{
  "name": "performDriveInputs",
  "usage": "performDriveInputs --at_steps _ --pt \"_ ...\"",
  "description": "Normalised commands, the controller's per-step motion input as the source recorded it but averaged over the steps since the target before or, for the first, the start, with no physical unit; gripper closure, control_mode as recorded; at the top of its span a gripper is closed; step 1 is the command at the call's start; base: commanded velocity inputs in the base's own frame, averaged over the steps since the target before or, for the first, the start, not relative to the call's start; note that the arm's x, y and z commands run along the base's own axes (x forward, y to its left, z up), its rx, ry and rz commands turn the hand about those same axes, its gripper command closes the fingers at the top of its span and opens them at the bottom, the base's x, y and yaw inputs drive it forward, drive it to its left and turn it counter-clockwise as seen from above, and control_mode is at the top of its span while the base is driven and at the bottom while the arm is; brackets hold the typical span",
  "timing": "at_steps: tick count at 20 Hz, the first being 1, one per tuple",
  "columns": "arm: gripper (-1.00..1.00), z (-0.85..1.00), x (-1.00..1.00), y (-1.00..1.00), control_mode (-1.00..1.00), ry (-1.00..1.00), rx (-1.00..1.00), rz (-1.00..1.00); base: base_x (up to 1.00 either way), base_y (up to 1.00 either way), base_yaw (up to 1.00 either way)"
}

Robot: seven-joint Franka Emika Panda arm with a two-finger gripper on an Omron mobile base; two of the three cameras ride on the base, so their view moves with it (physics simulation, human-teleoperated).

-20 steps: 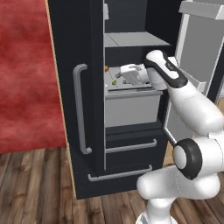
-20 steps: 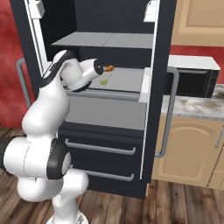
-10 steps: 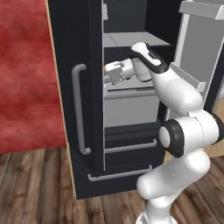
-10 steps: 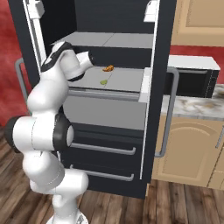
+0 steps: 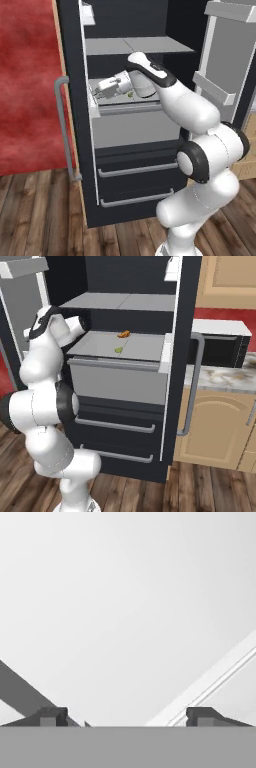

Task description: Take the lemon wedge from the fridge and place it on the plate with fish on the dining counter.

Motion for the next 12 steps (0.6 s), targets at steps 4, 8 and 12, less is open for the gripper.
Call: performDriveInputs --at_steps 4,8,12 --pt "-1.0 -0.06 -0.02 0.26 -1.0 0.02 -0.02 0.02 0.0 0.0 0.0" --pt "-1.0 0.23 -0.06 -0.1 -1.0 0.0 -0.01 -0.07 0.0 0.0 0.0" --pt "-1.0 0.75 -0.44 -0.5 -1.0 -0.06 0.0 -0.23 0.0 0.0 0.0"
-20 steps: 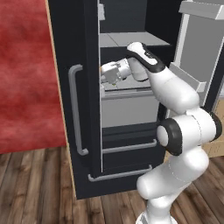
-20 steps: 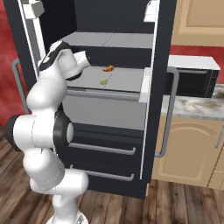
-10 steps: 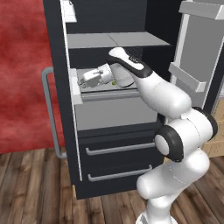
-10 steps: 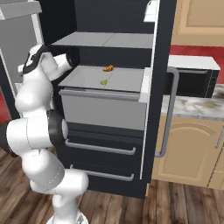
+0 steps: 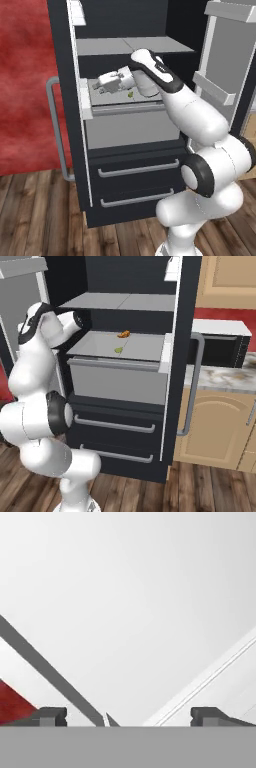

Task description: Take the lemon wedge from the fridge and place it on the plate with fish on the dining counter.

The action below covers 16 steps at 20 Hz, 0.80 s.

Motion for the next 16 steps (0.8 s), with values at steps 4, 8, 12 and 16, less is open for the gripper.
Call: performDriveInputs --at_steps 4,8,12,16 --pt "-1.0 0.51 -0.77 -0.68 -1.0 -0.14 -0.03 -0.22 0.0 0.0 0.0" --pt "-1.0 -0.03 -1.0 -0.83 -1.0 -0.11 -0.21 -0.13 0.0 0.0 0.0" --pt "-1.0 -0.36 -1.0 -0.92 -1.0 -0.01 -0.31 -0.17 0.0 0.0 0.0" --pt "-1.0 -0.09 -0.81 -0.97 -1.0 0.12 -0.26 -0.31 0.0 0.0 0.0"
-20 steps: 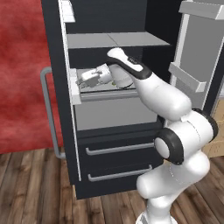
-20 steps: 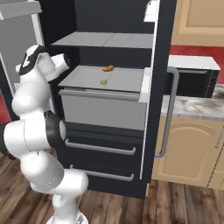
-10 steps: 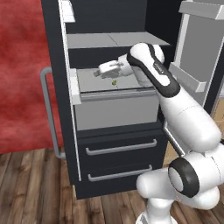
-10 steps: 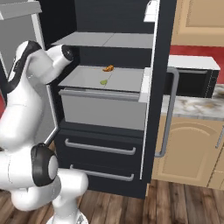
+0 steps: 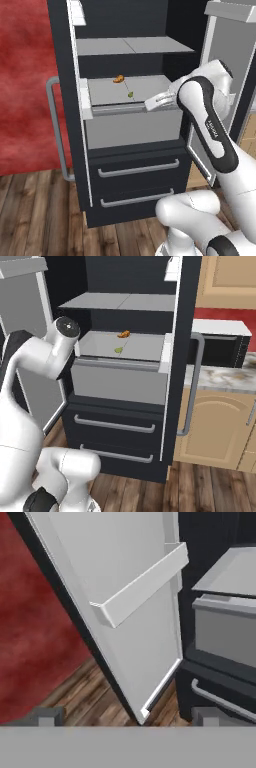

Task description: Take the lemon wedge from the fridge and place it on the plate with fish on the dining counter.

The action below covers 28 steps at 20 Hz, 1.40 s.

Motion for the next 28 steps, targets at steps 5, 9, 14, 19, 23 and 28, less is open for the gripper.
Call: performDriveInputs --at_steps 5,9,14,19,23,28 --pt "-1.0 0.0 -0.15 -0.66 -1.0 0.38 -0.21 -0.42 0.0 0.0 0.0" --pt "-1.0 0.0 0.01 -0.16 -1.0 0.25 -0.11 -0.26 0.0 0.0 0.0" --pt "-1.0 0.02 0.0 0.0 -1.0 0.0 0.0 -0.01 0.0 0.0 0.0" --pt "-1.0 -0.07 0.12 -0.05 -1.0 -0.01 -0.01 0.0 0.0 0.0 0.0" --pt "-1.0 -0.08 0.68 -0.02 -1.0 0.0 0.0 0.0 0.0 0.0 0.0" --pt "-1.0 -0.06 0.23 -0.49 -1.0 -0.01 -0.05 -0.1 0.0 0.0 0.0"
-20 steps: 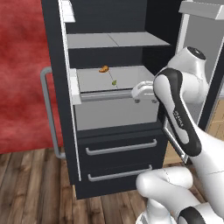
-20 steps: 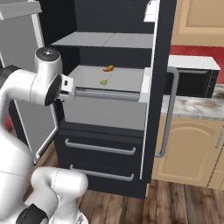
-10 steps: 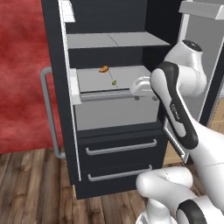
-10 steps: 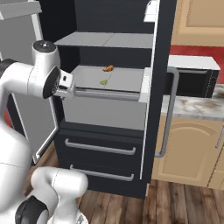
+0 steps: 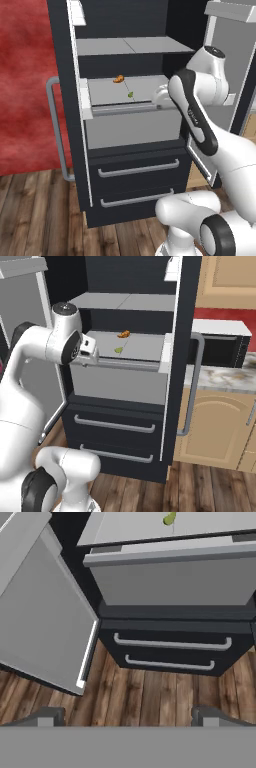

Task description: Take the lemon wedge from the fridge and place it on the plate with fish on the dining counter.

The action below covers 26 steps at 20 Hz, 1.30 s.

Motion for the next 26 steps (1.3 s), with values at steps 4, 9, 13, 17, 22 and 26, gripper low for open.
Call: performDriveInputs --at_steps 4,9,13,17,22,26 --pt "-1.0 -0.01 0.08 -0.23 -1.0 -0.04 -0.12 -0.2 0.0 0.0 0.0" --pt "-1.0 0.0 0.34 0.0 -1.0 -0.01 -0.02 -0.02 0.0 0.0 0.0" --pt "-1.0 0.0 0.62 0.0 -1.0 -0.01 0.0 0.0 0.0 0.0 0.0" --pt "-1.0 0.0 -0.16 -0.03 -1.0 -0.02 0.0 0.0 0.0 0.0 0.0" --pt "-1.0 0.0 -0.51 -0.08 -1.0 -0.11 0.0 -0.02 0.0 0.0 0.0" --pt "-1.0 0.0 -0.04 0.0 -1.0 -0.01 0.0 0.0 0.0 0.0 0.0"
